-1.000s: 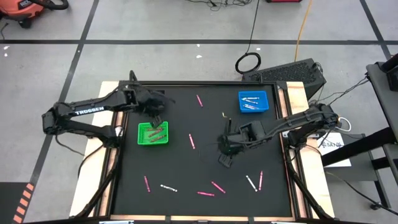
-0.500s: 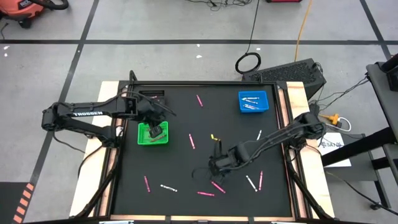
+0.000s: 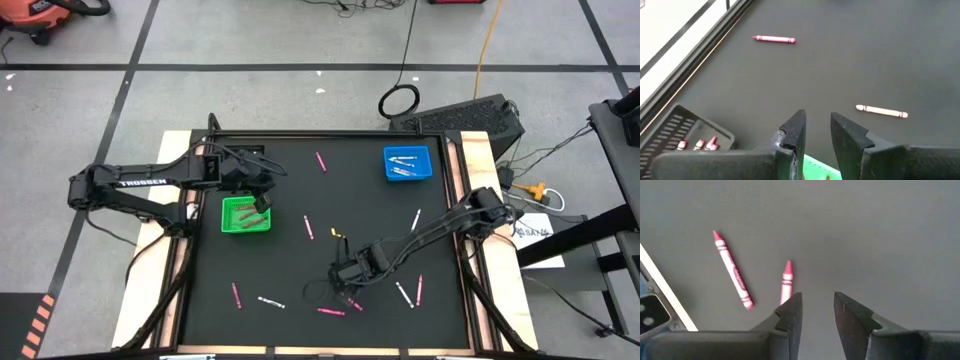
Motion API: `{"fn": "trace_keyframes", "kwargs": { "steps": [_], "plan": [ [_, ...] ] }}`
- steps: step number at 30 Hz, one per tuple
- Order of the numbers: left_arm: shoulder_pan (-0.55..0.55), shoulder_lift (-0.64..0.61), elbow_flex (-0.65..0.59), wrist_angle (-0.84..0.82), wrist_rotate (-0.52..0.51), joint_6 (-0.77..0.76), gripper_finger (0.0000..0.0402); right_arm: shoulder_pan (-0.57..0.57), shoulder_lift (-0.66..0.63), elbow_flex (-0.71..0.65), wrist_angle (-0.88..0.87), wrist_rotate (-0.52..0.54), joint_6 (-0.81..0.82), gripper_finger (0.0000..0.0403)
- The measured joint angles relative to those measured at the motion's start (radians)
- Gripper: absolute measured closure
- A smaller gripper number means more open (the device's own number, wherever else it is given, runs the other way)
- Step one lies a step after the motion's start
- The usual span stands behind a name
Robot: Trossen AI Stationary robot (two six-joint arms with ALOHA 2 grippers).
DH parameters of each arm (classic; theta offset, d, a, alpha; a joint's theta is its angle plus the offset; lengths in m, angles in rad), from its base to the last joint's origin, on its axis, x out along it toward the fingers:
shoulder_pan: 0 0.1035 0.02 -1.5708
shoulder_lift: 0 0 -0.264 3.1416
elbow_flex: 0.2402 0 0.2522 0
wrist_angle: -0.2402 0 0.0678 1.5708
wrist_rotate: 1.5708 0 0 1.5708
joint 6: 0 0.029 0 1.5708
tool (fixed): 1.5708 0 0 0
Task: Sort crayons
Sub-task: Put the red crayon into the green bin
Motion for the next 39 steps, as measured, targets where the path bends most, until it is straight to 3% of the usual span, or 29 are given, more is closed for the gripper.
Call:
{"fn": "trace_keyframes", "kwargs": {
  "steps": [8, 23, 39],
  "plan": [
    [-0.001, 0.025, 0.000, -0.026, 0.004, -0.077, 0.0311, 0.040, 0.029, 0.000, 0.050, -0.009, 0.101, 0.0303],
    [-0.051, 0.090, -0.001, -0.165, 0.005, -0.040, 0.0311, 0.107, 0.100, 0.000, 0.102, 0.002, 0.157, 0.0303],
    [-0.110, 0.089, -0.001, -0.175, 0.005, -0.041, 0.0311, 0.129, 0.194, 0.006, 0.106, 0.005, 0.230, 0.0303]
  ]
}}
